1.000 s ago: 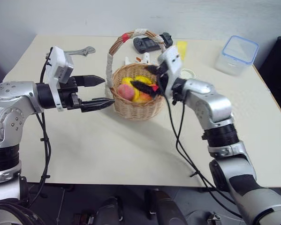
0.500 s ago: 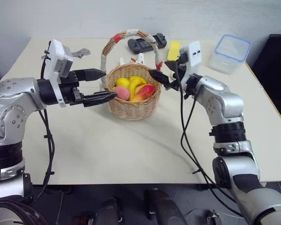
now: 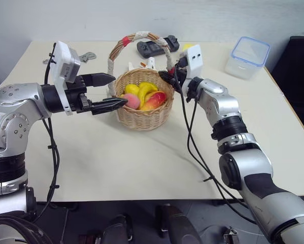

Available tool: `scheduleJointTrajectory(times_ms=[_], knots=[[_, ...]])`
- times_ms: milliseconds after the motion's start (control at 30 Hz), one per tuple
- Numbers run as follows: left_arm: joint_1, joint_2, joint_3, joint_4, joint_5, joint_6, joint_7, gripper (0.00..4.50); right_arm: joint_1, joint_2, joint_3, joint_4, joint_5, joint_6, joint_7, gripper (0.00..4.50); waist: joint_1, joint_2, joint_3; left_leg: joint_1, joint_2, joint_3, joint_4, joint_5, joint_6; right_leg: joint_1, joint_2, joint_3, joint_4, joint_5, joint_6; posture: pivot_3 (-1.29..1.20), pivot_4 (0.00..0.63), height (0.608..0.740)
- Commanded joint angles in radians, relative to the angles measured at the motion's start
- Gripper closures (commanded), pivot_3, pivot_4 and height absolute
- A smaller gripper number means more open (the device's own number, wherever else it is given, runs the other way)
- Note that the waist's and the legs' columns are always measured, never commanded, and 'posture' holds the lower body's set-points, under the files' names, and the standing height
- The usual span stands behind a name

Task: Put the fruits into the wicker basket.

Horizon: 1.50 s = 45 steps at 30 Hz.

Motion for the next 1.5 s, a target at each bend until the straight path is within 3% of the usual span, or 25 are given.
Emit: scheduleJointTrajectory(times_ms=[33, 233, 433, 600, 800, 1000, 1200, 1367, 1500], knots=[[-0.016, 0.001, 0.021, -0.027, -0.018, -0.014, 0.002, 0.00, 0.005, -0.012, -0.011, -0.080, 0.004, -0.033, 0.030, 4.12, 0.000, 0.000, 0.000, 0.000, 0.000, 0.000, 0.000, 0.000, 0.000, 0.000, 0.000, 0.000, 0.000, 0.000, 0.000, 0.00, 0.150, 0.740], [-0.045, -0.090, 0.012, -0.045, -0.081, 0.020, 0.038, 0.00, 0.218, -0.108, -0.038, -0.463, 0.035, 0.050, 0.066, 4.25, 0.022, 0.000, 0.000, -0.001, 0.000, -0.001, 0.000, 0.000, 0.000, 0.000, 0.000, -0.001, -0.001, 0.000, 0.000, 0.00, 0.150, 0.740], [-0.049, -0.133, -0.024, -0.031, -0.067, 0.000, 0.025, 0.00, 0.525, -0.323, -0.258, -0.913, 0.164, 0.267, 0.030, 4.25, 0.051, 0.000, 0.000, -0.002, -0.001, -0.001, 0.001, -0.001, 0.000, 0.000, -0.001, 0.000, -0.003, -0.001, 0.001, 0.00, 0.150, 0.740], [-0.059, -0.142, -0.074, 0.031, -0.026, -0.049, -0.031, 0.00, 0.703, -0.433, -0.485, -1.020, 0.262, 0.386, -0.020, 4.25, 0.051, 0.001, 0.000, 0.001, 0.000, 0.000, 0.001, -0.001, 0.000, 0.002, 0.000, 0.000, -0.002, 0.000, 0.001, 0.00, 0.150, 0.740], [-0.099, -0.184, -0.110, 0.112, -0.002, -0.090, -0.055, 0.00, 0.878, -0.410, -0.537, -1.025, 0.230, 0.314, -0.065, 4.25, 0.036, 0.001, 0.000, 0.004, 0.000, 0.000, 0.000, 0.000, -0.001, 0.003, 0.002, 0.002, -0.001, 0.000, 0.001, 0.00, 0.150, 0.740], [-0.104, -0.174, -0.121, 0.163, 0.008, -0.103, -0.116, 0.00, 0.988, -0.452, -0.638, -1.079, 0.312, 0.338, -0.025, 2.19, 0.031, 0.002, 0.000, 0.004, 0.000, 0.000, 0.000, 0.000, -0.001, 0.003, 0.002, 0.002, 0.000, 0.000, 0.002, 0.00, 0.150, 0.740], [-0.099, -0.128, -0.112, 0.192, 0.005, -0.108, -0.186, 0.00, 1.227, -0.677, -0.892, -1.100, 0.479, 0.483, 0.251, 0.07, 0.045, 0.003, 0.000, 0.003, -0.001, -0.001, 0.001, -0.001, -0.001, 0.004, 0.002, 0.002, -0.002, -0.001, 0.003, 0.00, 0.150, 0.740], [-0.099, -0.067, -0.102, 0.210, -0.004, -0.107, -0.261, 0.00, 1.462, -0.915, -1.182, -0.929, 0.561, 0.672, 0.624, 0.01, 0.053, 0.002, 0.001, 0.004, 0.000, -0.002, -0.001, -0.001, 0.001, 0.007, 0.004, 0.002, -0.009, -0.001, 0.004, 0.00, 0.150, 0.740], [-0.109, -0.053, -0.091, 0.219, -0.022, -0.089, -0.284, 0.00, 1.464, -0.986, -1.230, -0.849, 0.584, 0.732, 0.689, 0.01, 0.046, -0.001, 0.002, 0.019, 0.001, -0.003, -0.004, -0.008, 0.007, 0.024, 0.005, 0.001, -0.016, -0.002, 0.003, 0.00, 0.150, 0.740]])
